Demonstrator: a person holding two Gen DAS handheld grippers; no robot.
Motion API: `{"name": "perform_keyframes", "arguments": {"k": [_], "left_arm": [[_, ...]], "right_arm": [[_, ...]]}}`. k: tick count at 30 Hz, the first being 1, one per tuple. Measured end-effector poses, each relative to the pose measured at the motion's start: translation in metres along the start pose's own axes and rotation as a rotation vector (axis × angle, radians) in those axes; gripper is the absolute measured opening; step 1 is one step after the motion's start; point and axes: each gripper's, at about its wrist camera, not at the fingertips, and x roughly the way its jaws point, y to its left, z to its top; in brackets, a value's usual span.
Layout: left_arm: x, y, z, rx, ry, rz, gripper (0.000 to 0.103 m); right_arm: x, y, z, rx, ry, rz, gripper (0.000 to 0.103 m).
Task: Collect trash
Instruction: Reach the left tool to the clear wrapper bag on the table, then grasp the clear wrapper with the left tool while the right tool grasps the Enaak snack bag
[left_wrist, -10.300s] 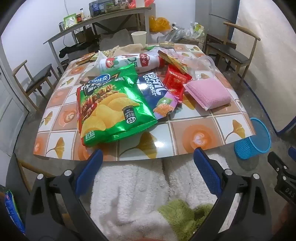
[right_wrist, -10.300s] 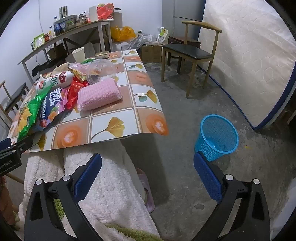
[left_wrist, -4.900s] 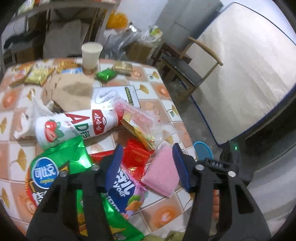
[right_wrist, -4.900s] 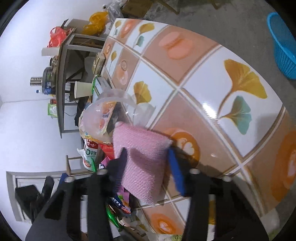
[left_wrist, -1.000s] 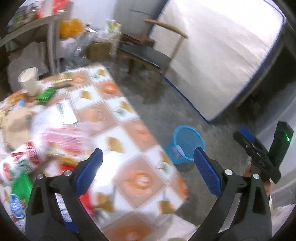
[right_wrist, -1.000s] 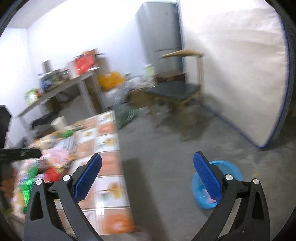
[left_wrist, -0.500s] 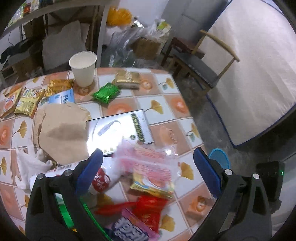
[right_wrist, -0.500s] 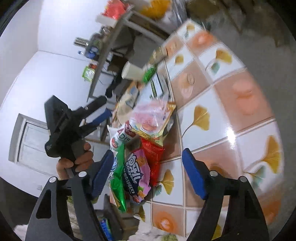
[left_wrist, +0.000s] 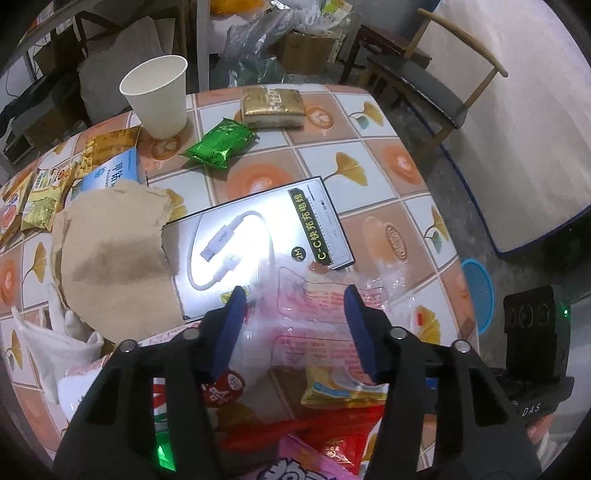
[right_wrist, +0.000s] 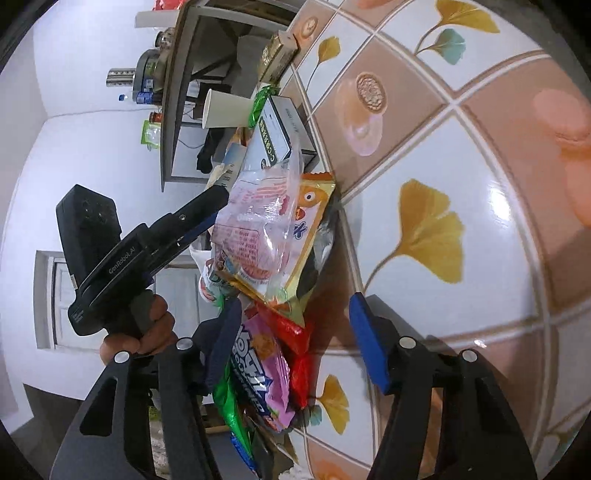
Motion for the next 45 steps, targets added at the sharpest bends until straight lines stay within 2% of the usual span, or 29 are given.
{"name": "perform_keyframes", "arguments": {"k": [3, 8, 11, 22, 27, 34, 42, 44, 45], "left_arm": [[0.004, 0.000, 0.001, 0.008, 0.013, 0.008, 0.046], [0.010, 0.002, 0.002, -0.002, 0.030, 0.003, 0.033], [0.011, 0.003, 0.001, -0.009, 0.029, -0.011, 0.029], [0.002, 0.002, 0.002, -0.030, -0.027, -0.043, 0.012], [-0.012, 0.005, 0.005, -0.067, -0.082, -0.072, 0.010], [-0.028, 0.005, 0.008, -0.103, -0.134, -0.105, 0.009], [-0.040, 0.005, 0.008, -0.123, -0.185, -0.114, 0.008], [-0.045, 0.007, 0.009, -0.128, -0.202, -0.112, 0.008], [-0.047, 0.008, 0.009, -0.133, -0.208, -0.110, 0.008]], "right_arm": [[0.006, 0.004, 0.004, -0.016, 0.004, -0.003, 0.058], [0.017, 0.007, 0.010, -0.020, 0.008, -0.007, 0.051], [0.018, 0.007, 0.010, -0.024, 0.013, -0.013, 0.046], [0.014, 0.009, 0.006, -0.030, 0.005, -0.008, 0.034], [0.015, 0.008, 0.006, -0.032, 0.004, -0.004, 0.031], [0.011, 0.011, 0.006, -0.039, -0.009, 0.021, 0.018], [0.002, 0.018, 0.006, -0.057, -0.031, 0.071, 0.020], [-0.001, 0.019, 0.006, -0.061, -0.042, 0.080, 0.035], [-0.003, 0.019, 0.007, -0.063, -0.051, 0.074, 0.038]]}}
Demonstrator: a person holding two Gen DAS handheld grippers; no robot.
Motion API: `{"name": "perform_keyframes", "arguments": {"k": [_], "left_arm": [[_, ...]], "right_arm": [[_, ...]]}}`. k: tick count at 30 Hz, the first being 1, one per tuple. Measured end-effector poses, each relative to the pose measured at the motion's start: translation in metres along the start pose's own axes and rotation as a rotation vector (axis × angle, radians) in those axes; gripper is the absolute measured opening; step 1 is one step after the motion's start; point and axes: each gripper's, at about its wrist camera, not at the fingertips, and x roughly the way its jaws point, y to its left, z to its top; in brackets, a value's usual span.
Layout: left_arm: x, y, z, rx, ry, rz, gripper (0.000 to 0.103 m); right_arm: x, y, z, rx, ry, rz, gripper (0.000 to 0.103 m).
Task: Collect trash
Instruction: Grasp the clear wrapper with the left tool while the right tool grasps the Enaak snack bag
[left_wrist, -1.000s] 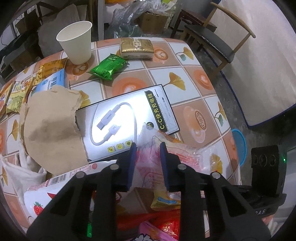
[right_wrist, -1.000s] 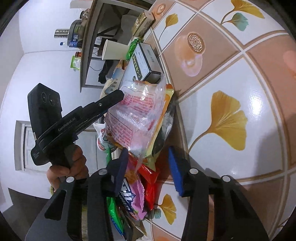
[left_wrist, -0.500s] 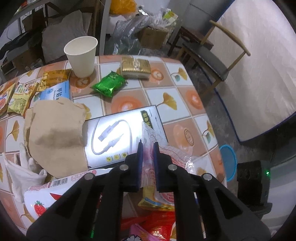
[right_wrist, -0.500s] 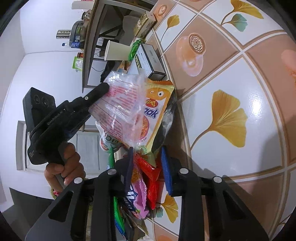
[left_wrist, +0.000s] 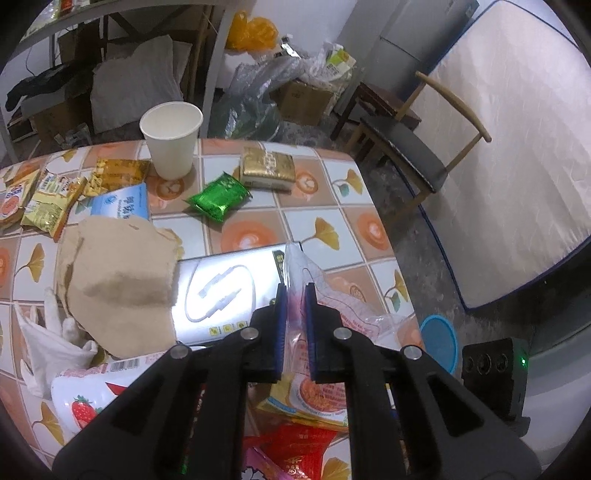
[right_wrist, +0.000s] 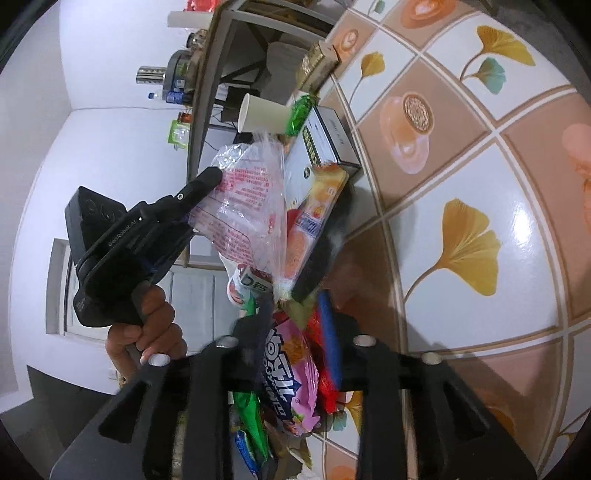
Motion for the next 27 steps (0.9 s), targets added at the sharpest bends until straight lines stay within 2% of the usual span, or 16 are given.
{"name": "perform_keyframes", "arguments": {"k": [1, 9, 18, 21, 23, 25, 27], "left_arm": [[-0.003, 0.002, 0.001, -0.008, -0.009, 0.000, 0.008], [-0.019, 0.013, 0.008, -0.049, -0.071, 0.003, 0.008], [-0.022, 0.023, 0.006, -0.079, -0.087, 0.011, 0.008], [-0.021, 0.026, 0.004, -0.085, -0.086, 0.008, 0.008], [-0.021, 0.026, 0.004, -0.088, -0.087, 0.008, 0.008], [-0.021, 0.026, 0.004, -0.087, -0.088, 0.009, 0.008], [-0.023, 0.027, 0.003, -0.087, -0.091, 0.008, 0.008]], "right_arm": [[-0.001, 0.000, 0.000, 0.002, -0.006, -0.009, 0.042], [0.010, -0.014, 0.004, 0.060, 0.005, -0.052, 0.044], [0.020, -0.008, 0.008, 0.003, -0.007, -0.171, 0.043], [0.026, -0.007, 0.009, -0.017, -0.006, -0.210, 0.031], [0.029, -0.008, 0.010, -0.020, -0.003, -0.220, 0.017], [0.031, -0.008, 0.011, -0.019, -0.002, -0.220, 0.007], [0.029, -0.007, 0.011, -0.023, -0.012, -0.220, 0.005]]}}
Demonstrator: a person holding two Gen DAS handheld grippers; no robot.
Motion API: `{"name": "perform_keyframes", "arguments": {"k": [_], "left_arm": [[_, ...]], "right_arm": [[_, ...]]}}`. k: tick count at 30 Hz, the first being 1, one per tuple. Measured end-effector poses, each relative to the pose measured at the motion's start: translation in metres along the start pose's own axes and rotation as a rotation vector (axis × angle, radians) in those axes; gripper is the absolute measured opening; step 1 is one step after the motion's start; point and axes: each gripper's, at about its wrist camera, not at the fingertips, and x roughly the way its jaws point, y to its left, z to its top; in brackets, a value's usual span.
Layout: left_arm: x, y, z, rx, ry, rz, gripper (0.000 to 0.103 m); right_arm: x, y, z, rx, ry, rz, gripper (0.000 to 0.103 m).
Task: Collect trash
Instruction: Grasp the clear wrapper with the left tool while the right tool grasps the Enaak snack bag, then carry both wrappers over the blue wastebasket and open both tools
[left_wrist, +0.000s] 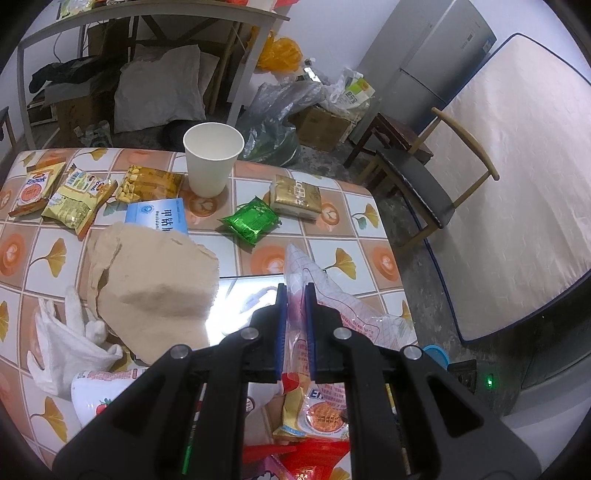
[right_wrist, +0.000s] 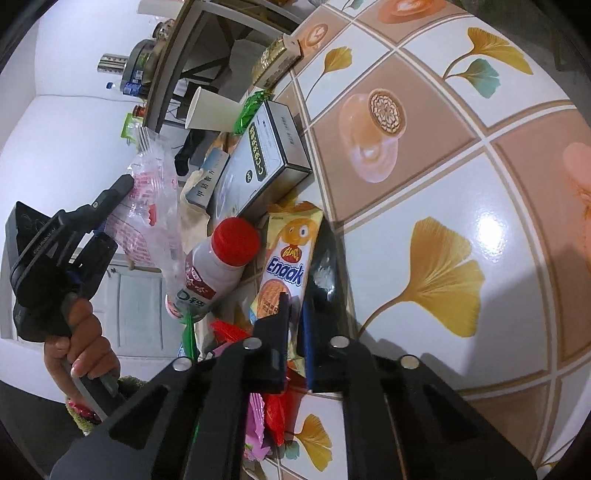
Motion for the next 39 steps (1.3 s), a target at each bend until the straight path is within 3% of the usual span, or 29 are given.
{"name": "perform_keyframes", "arguments": {"k": [12, 24, 33, 39], "left_arm": [[-0.012, -0.009, -0.002, 0.015, -0.022, -0.018, 0.008], [-0.017, -0.048, -0.013, 0.072, -0.019, -0.053, 0.008], [0.002, -0.113, -0.034, 0.165, 0.035, -0.104, 0.008], [0.037, -0.186, -0.058, 0.259, 0.114, -0.160, 0.008]], "right_arm": [[-0.047, -0.002, 0.004, -0.006, -0.120, 0.008, 0.003], [-0.119, -0.020, -0.008, 0.030, -0.240, 0.048, 0.003], [-0.201, -0.057, -0.031, 0.081, -0.395, 0.045, 0.003], [-0.269, -0.106, -0.061, 0.165, -0.523, 0.004, 0.003]]}}
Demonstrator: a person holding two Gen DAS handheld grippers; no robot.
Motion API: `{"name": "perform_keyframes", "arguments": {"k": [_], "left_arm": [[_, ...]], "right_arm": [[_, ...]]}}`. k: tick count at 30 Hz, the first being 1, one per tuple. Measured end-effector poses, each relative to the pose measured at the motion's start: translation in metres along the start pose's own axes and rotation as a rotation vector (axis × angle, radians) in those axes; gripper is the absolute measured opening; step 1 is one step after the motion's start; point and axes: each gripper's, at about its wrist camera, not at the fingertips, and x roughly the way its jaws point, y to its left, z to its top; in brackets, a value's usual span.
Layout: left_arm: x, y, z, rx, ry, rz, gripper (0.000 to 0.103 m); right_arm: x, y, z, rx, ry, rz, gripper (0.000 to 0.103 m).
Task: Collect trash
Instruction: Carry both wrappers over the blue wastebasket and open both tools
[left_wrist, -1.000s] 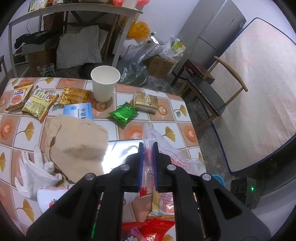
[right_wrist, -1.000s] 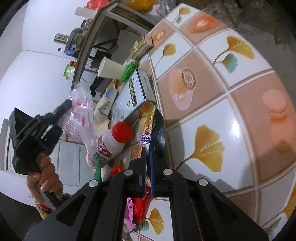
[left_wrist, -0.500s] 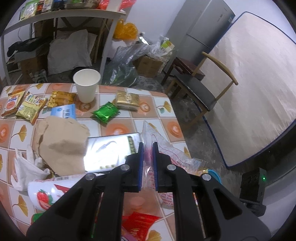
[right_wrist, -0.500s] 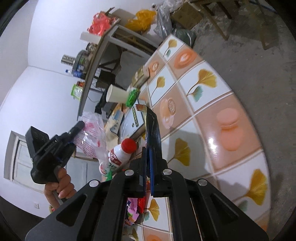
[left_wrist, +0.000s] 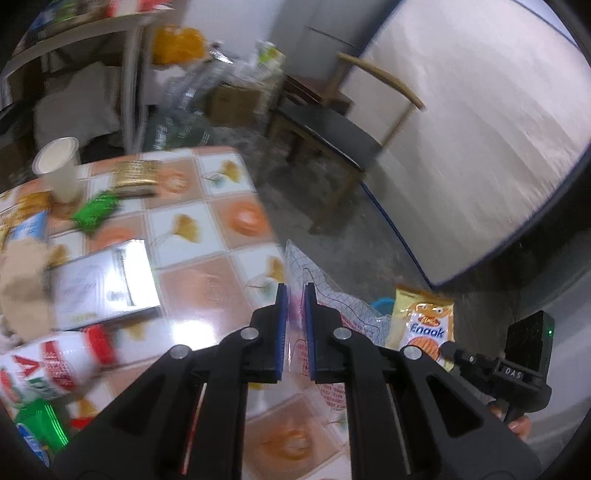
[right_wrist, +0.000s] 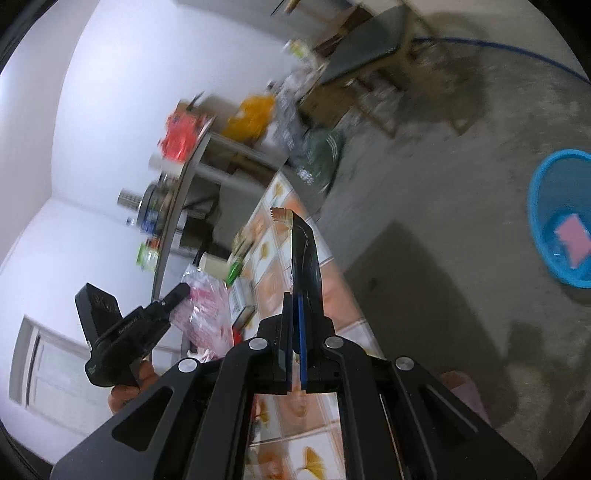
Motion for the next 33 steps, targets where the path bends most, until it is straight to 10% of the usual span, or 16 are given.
{"name": "perform_keyframes", "arguments": {"k": [10, 22, 24, 27, 29, 33], "left_arm": [[0.128, -0.155, -0.028, 0.222, 0.191, -0.058, 0.008], [0.274, -0.289, -0.072, 0.347, 0.400, -0.076, 0.010], [0.288, -0.304, -0.072, 0.353, 0.398, -0.072, 0.018], [0.313, -0.322, -0.071, 0.372, 0.398, -0.065, 0.057], [0.321, -0.323, -0.072, 0.348, 0.387, -0.058, 0.060], [0.320, -0.313, -0.077, 0.325, 0.401, -0.065, 0.062]], "right_arm": [[-0.114, -0.110, 0.009, 0.162, -0.173, -0.169, 0.003], [-0.138, -0.205, 0.040, 0.285, -0.224, -0.364, 0.003], [-0.134, -0.215, 0.056, 0.276, -0.237, -0.410, 0.003], [-0.129, -0.237, 0.078, 0.274, -0.244, -0.470, 0.009], [-0.120, -0.254, 0.089, 0.272, -0.235, -0.519, 0.044], [-0.106, -0.278, 0.092, 0.274, -0.206, -0.586, 0.048]]}}
